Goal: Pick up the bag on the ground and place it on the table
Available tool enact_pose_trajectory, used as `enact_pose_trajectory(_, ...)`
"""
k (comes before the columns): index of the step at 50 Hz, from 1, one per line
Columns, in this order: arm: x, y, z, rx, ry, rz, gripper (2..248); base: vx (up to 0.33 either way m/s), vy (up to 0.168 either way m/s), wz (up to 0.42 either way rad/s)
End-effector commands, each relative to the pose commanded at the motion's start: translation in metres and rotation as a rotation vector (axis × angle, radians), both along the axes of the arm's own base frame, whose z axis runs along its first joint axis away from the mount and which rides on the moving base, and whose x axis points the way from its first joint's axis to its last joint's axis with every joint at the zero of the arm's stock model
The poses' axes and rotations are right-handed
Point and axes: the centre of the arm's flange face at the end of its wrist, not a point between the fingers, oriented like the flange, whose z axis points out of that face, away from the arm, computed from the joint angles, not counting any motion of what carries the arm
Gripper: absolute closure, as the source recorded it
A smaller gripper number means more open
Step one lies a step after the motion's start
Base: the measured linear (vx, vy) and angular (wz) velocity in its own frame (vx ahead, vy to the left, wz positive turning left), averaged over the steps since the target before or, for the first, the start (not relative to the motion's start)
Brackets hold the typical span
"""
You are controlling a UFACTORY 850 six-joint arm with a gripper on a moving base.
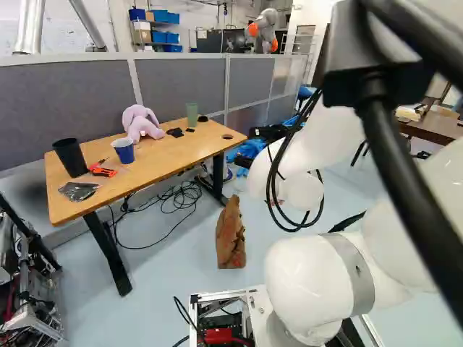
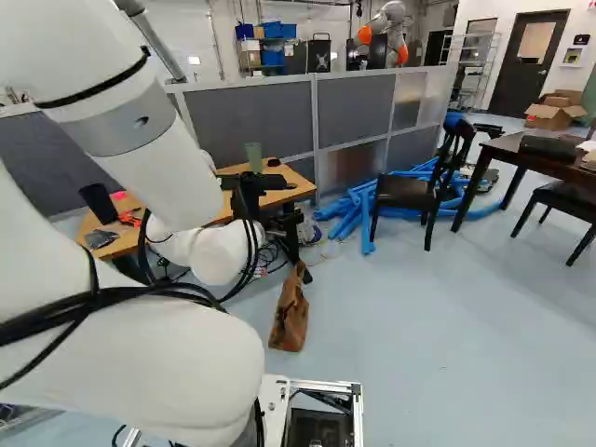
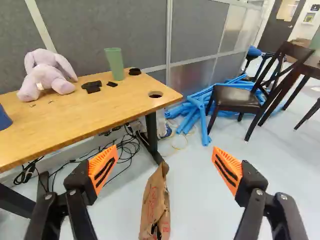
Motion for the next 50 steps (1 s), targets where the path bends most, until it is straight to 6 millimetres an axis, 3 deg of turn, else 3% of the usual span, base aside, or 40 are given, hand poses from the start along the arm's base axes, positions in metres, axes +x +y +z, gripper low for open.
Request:
enact_pose_trajectory(21, 0.016, 0.0, 0.002, 0.0, 0.01, 0.0, 3, 0.0, 0.0, 0.0)
enact_pose_trajectory(50, 0.071, -0.003, -0.001, 0.0, 0.105, -0.008, 3, 0.0, 0.0, 0.0)
